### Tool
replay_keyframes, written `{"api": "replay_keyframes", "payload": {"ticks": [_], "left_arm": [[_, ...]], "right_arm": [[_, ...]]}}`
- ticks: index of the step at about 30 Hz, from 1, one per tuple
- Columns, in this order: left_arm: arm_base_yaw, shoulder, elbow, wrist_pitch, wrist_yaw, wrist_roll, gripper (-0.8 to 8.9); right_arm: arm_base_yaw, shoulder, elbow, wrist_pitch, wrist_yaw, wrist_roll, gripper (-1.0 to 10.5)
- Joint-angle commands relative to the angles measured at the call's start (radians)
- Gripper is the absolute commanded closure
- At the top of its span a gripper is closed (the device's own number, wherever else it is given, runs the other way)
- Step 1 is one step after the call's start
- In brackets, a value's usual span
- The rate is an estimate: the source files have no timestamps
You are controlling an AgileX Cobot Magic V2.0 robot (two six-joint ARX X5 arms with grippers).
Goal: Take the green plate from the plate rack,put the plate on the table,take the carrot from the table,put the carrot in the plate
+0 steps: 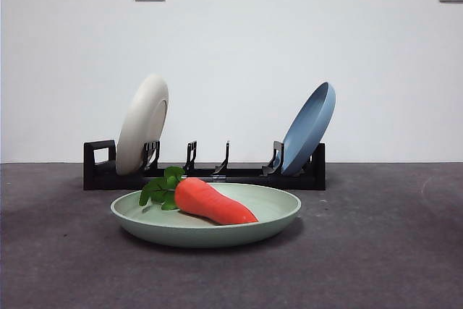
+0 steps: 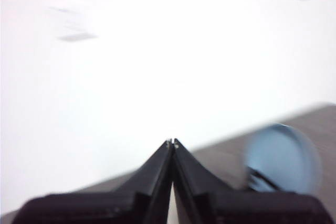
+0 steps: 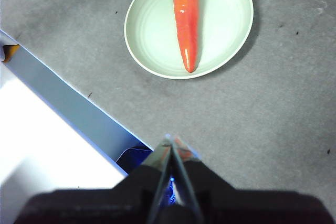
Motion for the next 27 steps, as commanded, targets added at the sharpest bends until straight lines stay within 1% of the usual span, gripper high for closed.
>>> {"api": "replay_keyframes", "payload": {"ticks": [1,5,8,13,16,18,23,27], "left_arm": [[0.085,-0.103,-0.164,0.096,0.003,0.019,8.17],[0.164,-0.235,-0.384,0.177,0.003,0.019,8.17],[0.204,-0.315,-0.52,0.182,0.004,0.017,8.17],[0.246,-0.413,-0.689,0.182,0.005,0.002,8.17],[0.261,-0.461,-0.763,0.182,0.005,-0.027,8.17],[0.27,-0.488,-0.803,0.182,0.005,-0.031,8.17],[0.293,-0.539,-0.874,0.177,0.006,-0.069,8.17],[0.304,-0.571,-0.893,0.092,0.008,-0.101,8.17]], "right_arm": [[0.002,-0.001,-0.004,0.003,0.002,0.006,9.5],[0.002,-0.001,-0.004,0.003,0.002,0.006,9.5],[0.002,-0.001,-0.004,0.003,0.002,0.006,9.5],[0.002,-0.001,-0.004,0.003,0.002,0.006,9.5],[0.002,-0.001,-0.004,0.003,0.002,0.006,9.5],[0.002,-0.001,-0.004,0.003,0.002,0.006,9.5],[0.002,-0.001,-0.004,0.003,0.002,0.006,9.5],[0.002,-0.001,-0.004,0.003,0.002,0.006,9.5]]}}
